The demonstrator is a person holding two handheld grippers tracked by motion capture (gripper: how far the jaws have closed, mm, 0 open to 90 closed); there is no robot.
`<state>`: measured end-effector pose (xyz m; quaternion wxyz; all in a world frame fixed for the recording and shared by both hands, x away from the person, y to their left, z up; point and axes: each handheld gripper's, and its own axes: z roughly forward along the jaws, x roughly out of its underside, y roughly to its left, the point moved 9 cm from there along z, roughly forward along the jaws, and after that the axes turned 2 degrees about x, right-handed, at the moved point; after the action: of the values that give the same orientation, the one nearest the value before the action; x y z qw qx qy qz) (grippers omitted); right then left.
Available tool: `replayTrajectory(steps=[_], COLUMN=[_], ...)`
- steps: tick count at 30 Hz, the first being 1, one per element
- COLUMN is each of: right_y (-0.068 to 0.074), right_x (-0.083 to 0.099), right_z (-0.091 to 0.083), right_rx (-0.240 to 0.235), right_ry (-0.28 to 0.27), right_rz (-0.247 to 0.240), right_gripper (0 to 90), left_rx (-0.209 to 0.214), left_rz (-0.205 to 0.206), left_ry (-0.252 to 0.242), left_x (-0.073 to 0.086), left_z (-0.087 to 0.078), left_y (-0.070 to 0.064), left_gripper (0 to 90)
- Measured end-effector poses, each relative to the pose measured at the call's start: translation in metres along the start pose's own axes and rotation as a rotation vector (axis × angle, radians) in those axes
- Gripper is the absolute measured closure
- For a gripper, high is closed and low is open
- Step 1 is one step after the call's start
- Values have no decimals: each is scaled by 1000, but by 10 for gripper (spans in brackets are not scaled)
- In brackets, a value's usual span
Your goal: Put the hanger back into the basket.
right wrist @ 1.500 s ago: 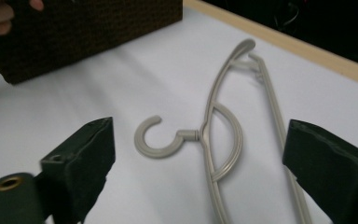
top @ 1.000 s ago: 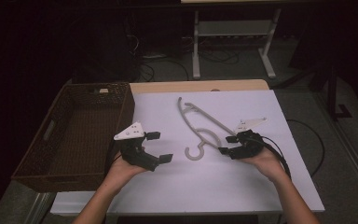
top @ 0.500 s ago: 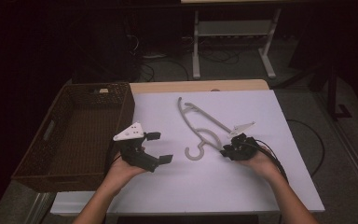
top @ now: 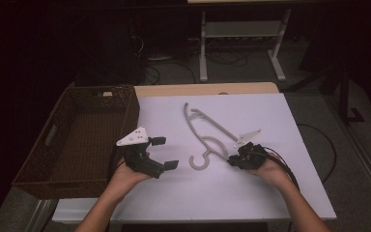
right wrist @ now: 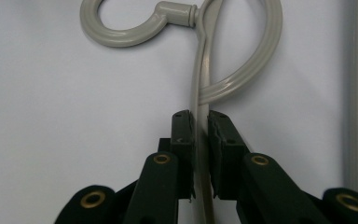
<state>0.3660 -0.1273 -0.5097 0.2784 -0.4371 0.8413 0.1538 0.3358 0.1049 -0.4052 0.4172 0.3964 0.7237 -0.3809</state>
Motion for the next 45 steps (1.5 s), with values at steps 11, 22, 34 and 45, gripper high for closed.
replayTrajectory(steps=[11,22,34,45], right_y=[36,73,53,31], right_x=[5,14,15,28], right_z=[-3,-8,-36,-30], right_rx=[-70,-150,-85,-11], right_ry=[10,2,-43,22], right_rz=[-135,-240,-74,-4], right_gripper=[805,803,764,893], left_rx=[5,12,11,10], left_rz=[2,6,-2,-4], left_ry=[-5,0,-4,0], left_x=[-1,-2,-1,0], left_z=[0,2,1,2], left_y=[0,-2,-1,0], left_gripper=[0,0,0,0])
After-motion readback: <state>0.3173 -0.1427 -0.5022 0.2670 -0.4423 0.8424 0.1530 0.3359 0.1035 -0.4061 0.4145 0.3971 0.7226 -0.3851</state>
